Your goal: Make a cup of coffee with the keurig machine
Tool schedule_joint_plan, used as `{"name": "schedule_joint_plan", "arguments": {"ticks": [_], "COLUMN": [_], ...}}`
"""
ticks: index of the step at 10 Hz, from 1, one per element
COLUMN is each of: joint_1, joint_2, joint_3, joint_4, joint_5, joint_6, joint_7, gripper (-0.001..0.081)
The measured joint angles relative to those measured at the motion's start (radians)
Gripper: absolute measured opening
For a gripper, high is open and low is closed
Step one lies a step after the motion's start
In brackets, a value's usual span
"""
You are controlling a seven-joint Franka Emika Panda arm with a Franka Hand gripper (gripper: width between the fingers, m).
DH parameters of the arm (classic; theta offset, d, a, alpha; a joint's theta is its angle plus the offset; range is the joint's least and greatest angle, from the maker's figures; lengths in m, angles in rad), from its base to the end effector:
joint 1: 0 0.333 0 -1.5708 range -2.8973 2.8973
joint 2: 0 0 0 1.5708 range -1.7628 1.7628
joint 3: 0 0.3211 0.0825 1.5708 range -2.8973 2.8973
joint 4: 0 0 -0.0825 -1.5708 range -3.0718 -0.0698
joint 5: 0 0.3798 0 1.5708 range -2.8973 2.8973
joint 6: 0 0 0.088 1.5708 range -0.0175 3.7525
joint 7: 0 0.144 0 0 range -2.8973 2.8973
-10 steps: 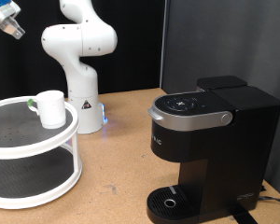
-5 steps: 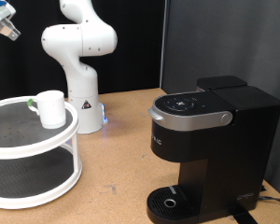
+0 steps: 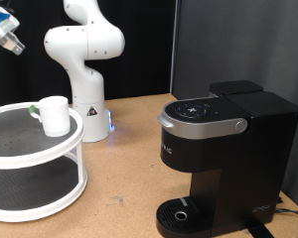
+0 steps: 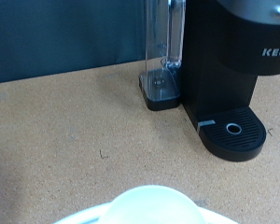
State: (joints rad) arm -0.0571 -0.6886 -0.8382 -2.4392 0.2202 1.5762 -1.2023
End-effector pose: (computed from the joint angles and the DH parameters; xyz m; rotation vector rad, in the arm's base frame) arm 0.2274 -0.2461 0.4359 -2.3328 -0.5799 -0.4884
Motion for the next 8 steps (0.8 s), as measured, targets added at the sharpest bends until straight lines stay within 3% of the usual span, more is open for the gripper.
{"name": "schedule_joint_plan", "arguments": {"ticks": [7,8], "joint_1": [0.000,-0.001], "joint_2": [0.015,0.016], "joint_3": [-0.022,-0.024], "joint_4": [-0.133,-0.149], "joint_5": [-0.016,-0.017], "joint_6": [0.193,0.223], "joint_7": [-0.038,-0.038], "gripper": [0.0024,0.0201]}}
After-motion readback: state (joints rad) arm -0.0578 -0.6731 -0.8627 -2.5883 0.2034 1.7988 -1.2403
